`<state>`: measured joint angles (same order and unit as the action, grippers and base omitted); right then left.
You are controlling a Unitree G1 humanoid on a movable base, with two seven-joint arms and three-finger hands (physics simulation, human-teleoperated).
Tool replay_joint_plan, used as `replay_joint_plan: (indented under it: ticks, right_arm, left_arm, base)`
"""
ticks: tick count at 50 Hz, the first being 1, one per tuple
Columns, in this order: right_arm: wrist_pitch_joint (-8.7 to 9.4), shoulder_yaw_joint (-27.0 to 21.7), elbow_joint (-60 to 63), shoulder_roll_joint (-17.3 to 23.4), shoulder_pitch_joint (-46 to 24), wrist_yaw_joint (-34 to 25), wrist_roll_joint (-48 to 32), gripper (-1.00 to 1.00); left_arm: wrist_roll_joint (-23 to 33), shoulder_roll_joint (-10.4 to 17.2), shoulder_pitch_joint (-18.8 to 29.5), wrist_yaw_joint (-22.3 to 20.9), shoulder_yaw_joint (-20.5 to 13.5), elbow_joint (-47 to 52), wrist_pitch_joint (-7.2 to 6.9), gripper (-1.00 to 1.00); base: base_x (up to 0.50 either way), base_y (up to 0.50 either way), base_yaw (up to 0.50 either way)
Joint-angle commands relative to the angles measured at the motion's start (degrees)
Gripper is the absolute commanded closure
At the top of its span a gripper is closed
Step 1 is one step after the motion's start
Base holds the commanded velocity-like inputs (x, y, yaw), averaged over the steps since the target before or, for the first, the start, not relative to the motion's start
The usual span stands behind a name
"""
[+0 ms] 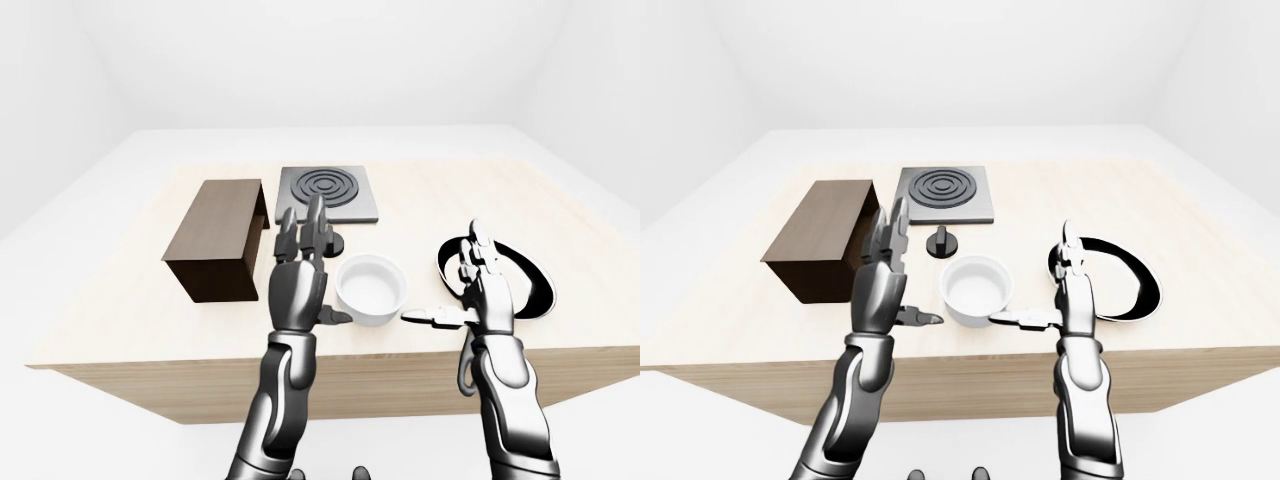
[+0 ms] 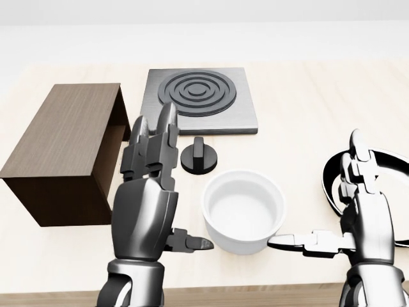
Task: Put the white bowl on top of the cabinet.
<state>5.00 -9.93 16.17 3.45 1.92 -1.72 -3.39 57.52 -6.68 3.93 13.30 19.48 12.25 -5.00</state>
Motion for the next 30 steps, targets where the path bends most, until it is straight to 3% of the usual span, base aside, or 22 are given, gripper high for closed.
replay_joint_plan:
  ticks: [1,11,14,20,23,30]
  right_arm:
    - [0.00,-1.7,2.2,0.3,0.2,-0.5,1.4,-1.00]
    - [0.00,-3.8,4.2,0.7,0.1,-0.9,3.3,-1.00]
    - [0.00,-3.9,3.4,0.8,-0.5,-0.7,3.4,-1.00]
    - [0.00,-4.9,1.4,1.8,-2.2,-0.2,4.5,-1.00]
    - [0.00,-5.2,1.6,2.1,-2.2,-0.1,5.1,-1.00]
    - [0.00,-5.7,3.2,2.1,-1.7,-0.3,5.6,-1.00]
  left_arm:
    - [9.3,-1.9,-0.1,-3.8,4.0,4.2,0.00,-1.00]
    - [14.1,-1.6,-4.2,-6.4,9.9,5.2,0.00,-1.00]
    - [16.0,-2.6,-4.0,-8.3,11.1,6.7,0.00,-1.00]
    - [19.8,-3.0,-6.4,-10.1,16.6,10.1,0.00,-1.00]
    - [21.5,-2.4,-7.2,-9.0,18.2,9.0,0.00,-1.00]
    - [22.2,-3.3,-4.9,-6.2,16.7,4.1,0.00,-1.00]
  base:
    - [0.00,0.00,0.00]
    - [0.00,0.00,0.00]
    - [0.00,0.00,0.00]
    - [0.00,0.00,0.00]
    - [0.00,0.00,0.00]
    - [0.00,0.00,0.00]
